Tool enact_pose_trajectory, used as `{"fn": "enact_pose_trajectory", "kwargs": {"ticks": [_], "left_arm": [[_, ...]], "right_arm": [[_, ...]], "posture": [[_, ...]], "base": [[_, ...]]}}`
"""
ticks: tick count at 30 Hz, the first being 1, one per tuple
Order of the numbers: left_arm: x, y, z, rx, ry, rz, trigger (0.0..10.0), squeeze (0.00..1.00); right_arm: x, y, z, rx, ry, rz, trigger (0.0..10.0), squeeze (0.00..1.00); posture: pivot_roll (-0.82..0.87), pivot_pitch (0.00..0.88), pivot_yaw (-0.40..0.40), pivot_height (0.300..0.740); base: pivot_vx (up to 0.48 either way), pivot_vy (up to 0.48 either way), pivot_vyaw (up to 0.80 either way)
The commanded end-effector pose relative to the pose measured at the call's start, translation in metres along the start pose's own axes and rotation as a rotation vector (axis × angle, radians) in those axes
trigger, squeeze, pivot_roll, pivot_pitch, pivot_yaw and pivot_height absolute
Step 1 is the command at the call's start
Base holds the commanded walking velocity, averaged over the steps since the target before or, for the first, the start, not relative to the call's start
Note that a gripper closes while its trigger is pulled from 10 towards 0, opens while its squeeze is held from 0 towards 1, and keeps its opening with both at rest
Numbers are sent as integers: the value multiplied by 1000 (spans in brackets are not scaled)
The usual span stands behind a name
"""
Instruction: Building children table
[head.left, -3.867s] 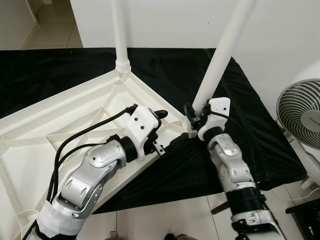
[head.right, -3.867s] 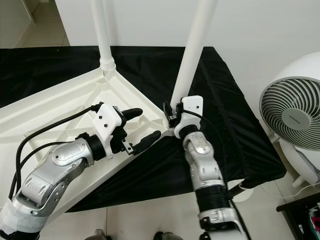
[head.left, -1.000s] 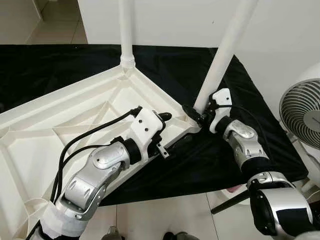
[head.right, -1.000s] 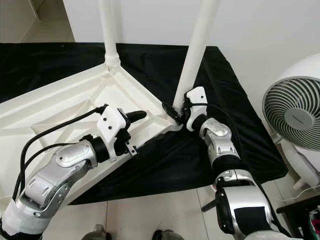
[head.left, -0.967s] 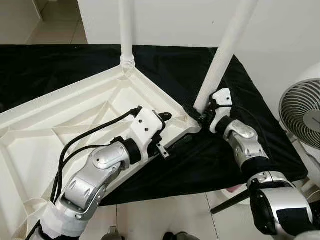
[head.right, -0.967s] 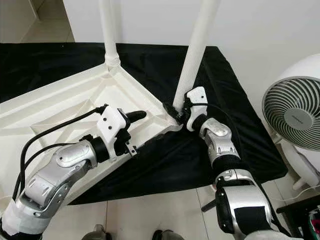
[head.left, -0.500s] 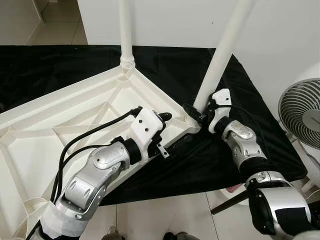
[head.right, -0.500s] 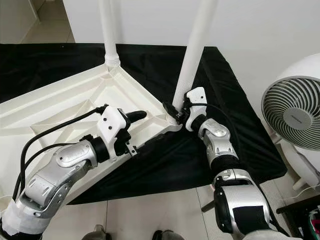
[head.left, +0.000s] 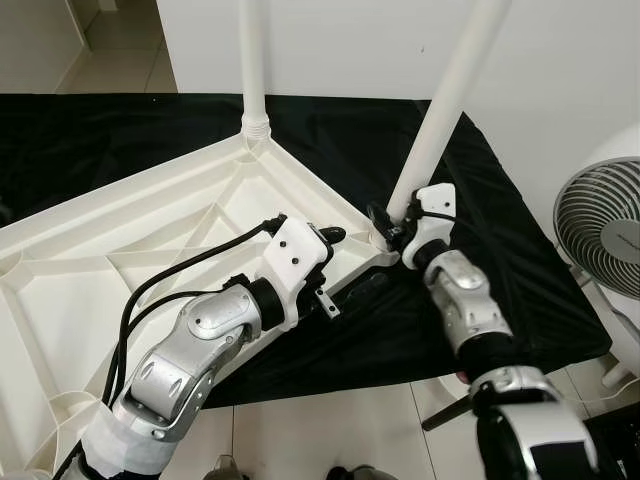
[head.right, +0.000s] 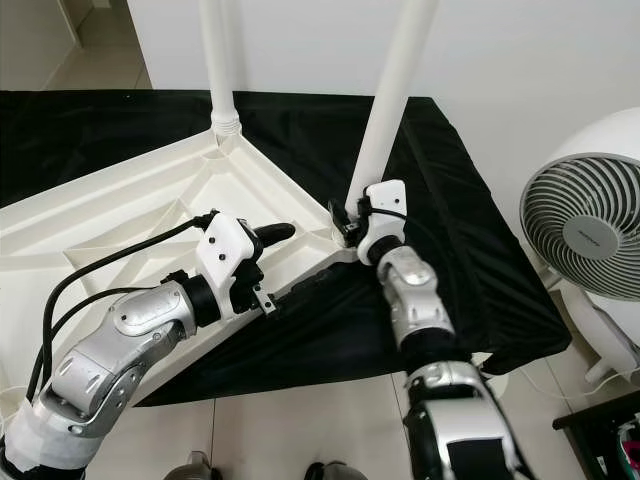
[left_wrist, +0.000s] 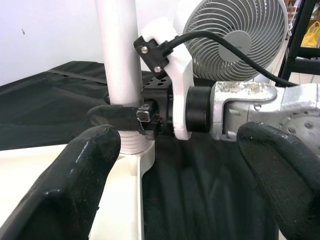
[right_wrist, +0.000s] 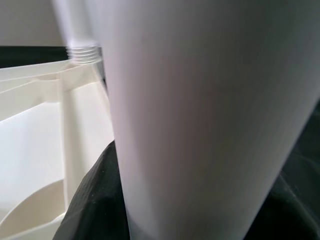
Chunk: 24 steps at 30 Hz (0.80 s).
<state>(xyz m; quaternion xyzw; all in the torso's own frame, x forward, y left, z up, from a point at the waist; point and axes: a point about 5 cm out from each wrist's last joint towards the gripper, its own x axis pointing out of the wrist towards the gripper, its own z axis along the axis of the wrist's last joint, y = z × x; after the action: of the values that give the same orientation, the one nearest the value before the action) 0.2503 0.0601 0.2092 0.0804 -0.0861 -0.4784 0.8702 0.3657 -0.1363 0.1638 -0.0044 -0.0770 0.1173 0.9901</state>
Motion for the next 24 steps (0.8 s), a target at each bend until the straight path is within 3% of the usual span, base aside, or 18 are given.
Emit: {"fn": "enact_pose_trajectory", "kwargs": {"ticks": [1,2,5,8,16,24], "left_arm": [[0,-6,-1,-8,5,-47,10000,0],[0,-6,-1,-8,5,-47,10000,0],[1,-6,-1,-10,3,-51,10000,0],[1,-6,-1,-11,3,-54,10000,0],[0,-7,-1,-13,6,-56,10000,0],[-1,-8,-2,-18,11,-57,10000,0]], "right_arm": [[-11,-6,-19,18,87,-147,10000,0],[-11,-6,-19,18,87,-147,10000,0],[-20,0,-22,50,106,-363,10000,0],[-25,8,-20,76,102,-430,10000,0],[-38,31,-14,79,87,-411,10000,0],[-49,35,-15,67,104,-405,10000,0]], "posture": [[167,102,-42,740],[167,102,-42,740],[164,101,-42,740],[165,100,-42,740],[173,103,-45,740],[174,100,-47,740]], "base": [[0,0,0],[0,0,0],[0,0,0],[0,0,0],[0,0,0],[0,0,0]]}}
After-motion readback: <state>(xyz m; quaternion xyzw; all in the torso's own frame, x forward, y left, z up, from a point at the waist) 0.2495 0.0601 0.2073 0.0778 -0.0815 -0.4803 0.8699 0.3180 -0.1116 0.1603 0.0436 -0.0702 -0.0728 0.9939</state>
